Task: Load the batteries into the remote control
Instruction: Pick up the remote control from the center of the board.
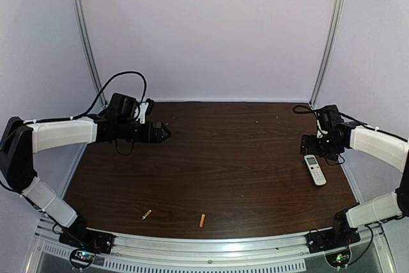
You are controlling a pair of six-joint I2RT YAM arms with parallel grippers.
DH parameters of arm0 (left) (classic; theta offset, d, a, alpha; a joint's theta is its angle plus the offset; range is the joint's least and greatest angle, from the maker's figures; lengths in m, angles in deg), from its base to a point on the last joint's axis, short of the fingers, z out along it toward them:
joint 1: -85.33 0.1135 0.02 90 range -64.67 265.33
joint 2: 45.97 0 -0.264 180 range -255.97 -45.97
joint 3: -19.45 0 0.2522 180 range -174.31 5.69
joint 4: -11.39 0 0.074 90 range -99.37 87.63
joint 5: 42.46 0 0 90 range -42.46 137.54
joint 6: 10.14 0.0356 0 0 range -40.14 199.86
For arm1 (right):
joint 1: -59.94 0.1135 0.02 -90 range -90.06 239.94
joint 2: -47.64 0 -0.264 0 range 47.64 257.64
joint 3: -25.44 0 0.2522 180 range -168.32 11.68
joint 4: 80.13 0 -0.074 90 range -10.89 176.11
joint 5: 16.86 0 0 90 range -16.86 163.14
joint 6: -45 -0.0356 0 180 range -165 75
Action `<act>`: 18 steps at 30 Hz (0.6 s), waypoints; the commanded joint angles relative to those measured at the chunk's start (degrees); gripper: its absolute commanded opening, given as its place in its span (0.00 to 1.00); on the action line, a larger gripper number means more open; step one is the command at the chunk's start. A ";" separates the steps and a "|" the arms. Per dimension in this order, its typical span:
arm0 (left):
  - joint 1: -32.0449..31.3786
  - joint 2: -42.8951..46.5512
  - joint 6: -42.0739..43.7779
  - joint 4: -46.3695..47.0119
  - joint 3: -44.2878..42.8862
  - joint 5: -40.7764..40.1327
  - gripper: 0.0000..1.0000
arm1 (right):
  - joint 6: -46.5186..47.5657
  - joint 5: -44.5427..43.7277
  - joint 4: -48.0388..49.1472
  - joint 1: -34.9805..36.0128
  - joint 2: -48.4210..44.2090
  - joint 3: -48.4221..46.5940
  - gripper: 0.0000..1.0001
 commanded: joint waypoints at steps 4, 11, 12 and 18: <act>-0.25 -1.21 -1.42 5.31 0.21 1.59 0.97 | -3.81 -6.52 -1.05 -2.85 2.38 1.42 1.00; -0.25 -1.12 -0.62 6.07 -0.05 2.37 0.98 | -4.40 -3.11 2.80 -5.29 5.97 5.02 1.00; -0.25 -0.98 -0.49 5.90 -0.06 2.17 0.97 | -4.46 -2.46 3.23 -5.30 6.22 5.54 1.00; -0.25 -0.84 -0.32 5.86 0.03 1.39 0.97 | -3.93 1.89 5.06 -5.30 8.51 6.73 1.00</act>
